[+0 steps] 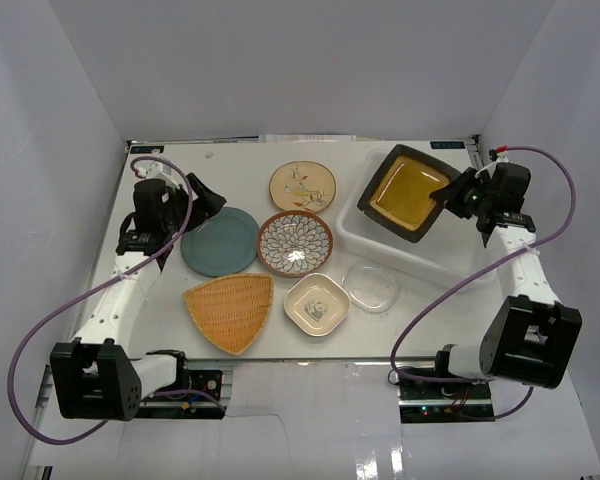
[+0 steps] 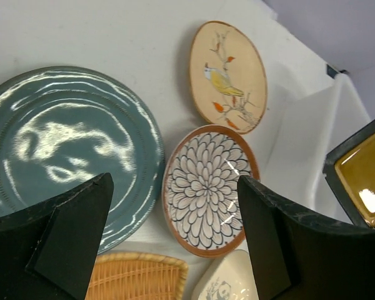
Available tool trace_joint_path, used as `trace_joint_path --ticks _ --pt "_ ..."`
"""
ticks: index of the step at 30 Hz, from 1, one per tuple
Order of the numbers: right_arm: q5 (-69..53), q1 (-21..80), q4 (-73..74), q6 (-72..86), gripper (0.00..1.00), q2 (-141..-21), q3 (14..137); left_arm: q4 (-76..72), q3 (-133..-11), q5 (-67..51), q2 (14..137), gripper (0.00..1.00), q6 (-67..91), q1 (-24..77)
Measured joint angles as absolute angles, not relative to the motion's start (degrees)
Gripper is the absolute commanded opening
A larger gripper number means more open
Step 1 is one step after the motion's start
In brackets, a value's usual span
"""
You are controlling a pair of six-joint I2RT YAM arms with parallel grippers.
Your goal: Place the plates into the plastic bin on the countertop
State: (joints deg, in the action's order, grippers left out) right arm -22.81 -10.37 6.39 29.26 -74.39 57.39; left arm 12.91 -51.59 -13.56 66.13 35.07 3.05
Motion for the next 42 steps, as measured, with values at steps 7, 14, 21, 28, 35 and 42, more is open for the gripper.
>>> trace_joint_path --ticks 7,14,21,28,35,42 --pt "-20.5 -10.9 16.5 20.5 0.15 -86.4 61.2 14.6 -51.3 -10.1 71.2 0.86 34.1 -0.6" --pt "-22.3 -10.9 15.9 19.5 0.86 -95.5 67.2 14.7 -47.6 -10.1 77.4 0.84 35.6 -10.9" --pt "-22.4 -11.0 14.8 20.1 0.90 -96.0 72.4 16.0 -46.8 -9.6 80.1 0.84 34.0 -11.8" --pt "-24.0 -10.7 10.2 21.0 1.00 -87.1 67.8 17.8 -43.9 -9.5 82.3 0.82 32.9 -12.7" --pt "-28.5 -5.0 3.0 23.6 1.00 -76.2 57.0 12.8 -41.9 -15.4 85.9 0.71 34.0 -15.3" --pt "-30.3 6.5 -3.4 25.8 0.96 -72.2 51.1 0.8 -38.5 -26.9 90.2 0.59 39.1 -18.7"
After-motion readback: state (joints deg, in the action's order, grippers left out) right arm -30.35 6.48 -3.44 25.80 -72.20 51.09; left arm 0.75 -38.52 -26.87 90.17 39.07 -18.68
